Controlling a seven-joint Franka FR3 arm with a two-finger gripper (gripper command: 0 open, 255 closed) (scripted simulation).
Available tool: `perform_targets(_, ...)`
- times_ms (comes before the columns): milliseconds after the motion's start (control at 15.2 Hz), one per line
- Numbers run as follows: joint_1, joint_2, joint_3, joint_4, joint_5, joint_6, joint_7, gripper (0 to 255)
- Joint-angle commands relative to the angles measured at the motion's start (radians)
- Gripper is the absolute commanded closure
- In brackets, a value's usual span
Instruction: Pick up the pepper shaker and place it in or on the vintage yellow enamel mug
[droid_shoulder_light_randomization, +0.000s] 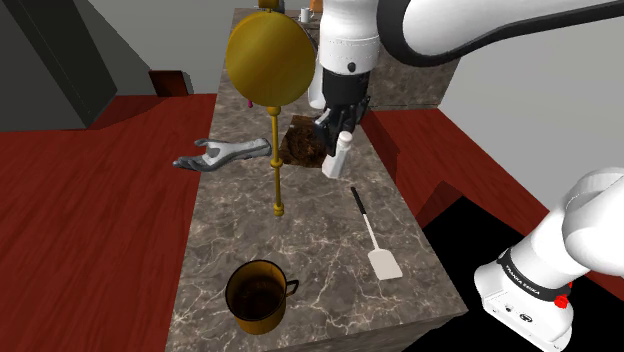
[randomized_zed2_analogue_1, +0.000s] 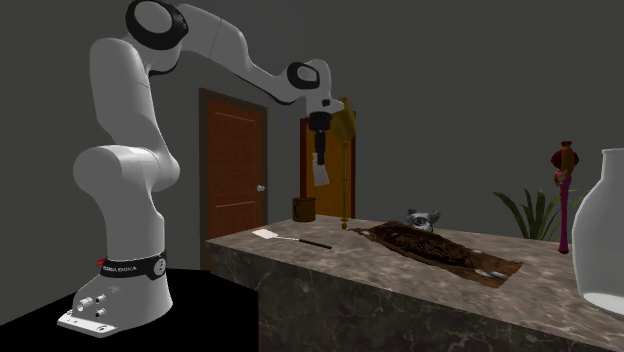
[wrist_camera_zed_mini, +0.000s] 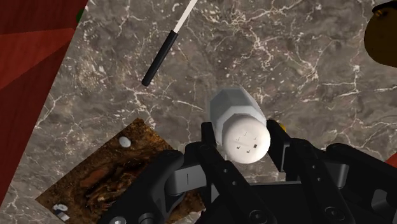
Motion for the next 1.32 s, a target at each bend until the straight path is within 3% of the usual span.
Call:
perform_targets(0, 0.019, 0.032, 0.034, 0.039, -0.01, -0.015, 0.058, 255)
perform_targets(594, 0.136, 0.24, 0.17, 0.271, -0.118, -0.101, 0.331, 255)
perform_targets(858, 0.227, 0.37, 0.208, 0.416, -0.199, -0.161, 0.454, 255)
perform_targets(1188, 0.389, 0.555, 0.219, 0.65, -0.311, -0.264, 0.584, 255)
perform_targets(1254, 0.386, 0.552, 0.216, 0.632, -0.309, -0.249, 0.584, 255)
